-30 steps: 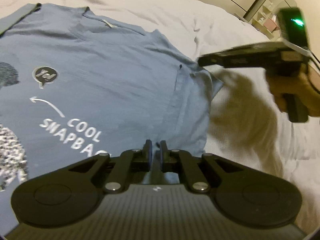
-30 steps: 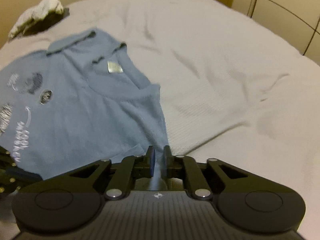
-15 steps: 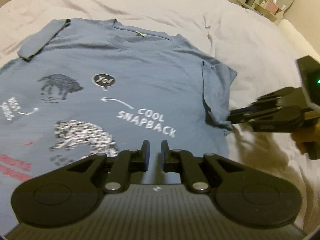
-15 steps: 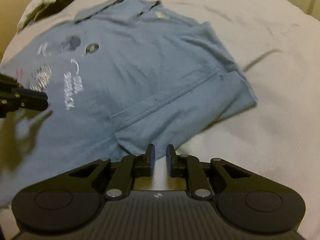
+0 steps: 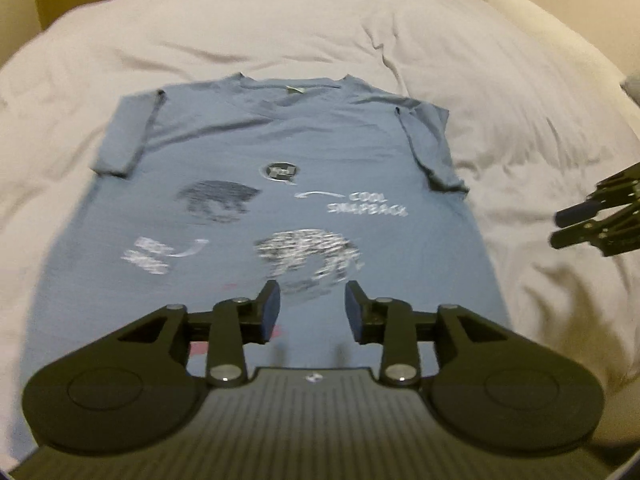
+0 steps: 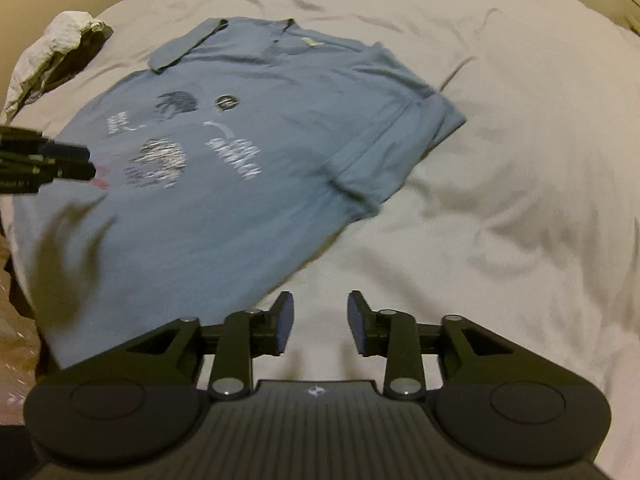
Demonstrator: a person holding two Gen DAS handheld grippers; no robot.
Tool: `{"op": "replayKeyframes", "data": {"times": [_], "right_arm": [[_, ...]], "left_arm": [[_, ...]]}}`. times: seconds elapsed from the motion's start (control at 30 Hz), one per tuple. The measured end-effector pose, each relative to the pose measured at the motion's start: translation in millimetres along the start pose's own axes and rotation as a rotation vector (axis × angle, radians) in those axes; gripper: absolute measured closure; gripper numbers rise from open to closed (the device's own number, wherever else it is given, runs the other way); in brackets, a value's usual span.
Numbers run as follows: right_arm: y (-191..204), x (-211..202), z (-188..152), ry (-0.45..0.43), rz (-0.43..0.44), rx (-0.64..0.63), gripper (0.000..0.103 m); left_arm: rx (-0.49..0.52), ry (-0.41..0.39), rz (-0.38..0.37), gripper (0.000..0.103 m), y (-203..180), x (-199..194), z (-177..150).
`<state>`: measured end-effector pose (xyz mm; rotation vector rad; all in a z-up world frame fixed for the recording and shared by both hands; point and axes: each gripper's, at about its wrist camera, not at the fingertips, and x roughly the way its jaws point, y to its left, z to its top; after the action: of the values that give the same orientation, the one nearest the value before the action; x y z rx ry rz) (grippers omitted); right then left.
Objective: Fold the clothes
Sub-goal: 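Move both open grippers to the shirt hem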
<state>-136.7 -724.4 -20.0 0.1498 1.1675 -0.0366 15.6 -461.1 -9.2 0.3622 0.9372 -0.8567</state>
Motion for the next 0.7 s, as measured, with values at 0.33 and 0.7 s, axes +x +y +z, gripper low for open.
{"op": "replayKeyframes", "data": {"times": [0.33,0.7], "right_arm": [[83,-7,-24,0.016,0.096,0.005,0.057],[133,-29,-36,-0.049,0.085,-0.06,0.05]], "left_arm": [[0.042,-0.019,0.174,0.036,68,-76,-25],[0.305,0.033,0.231,0.001,102,-118,-57]]}}
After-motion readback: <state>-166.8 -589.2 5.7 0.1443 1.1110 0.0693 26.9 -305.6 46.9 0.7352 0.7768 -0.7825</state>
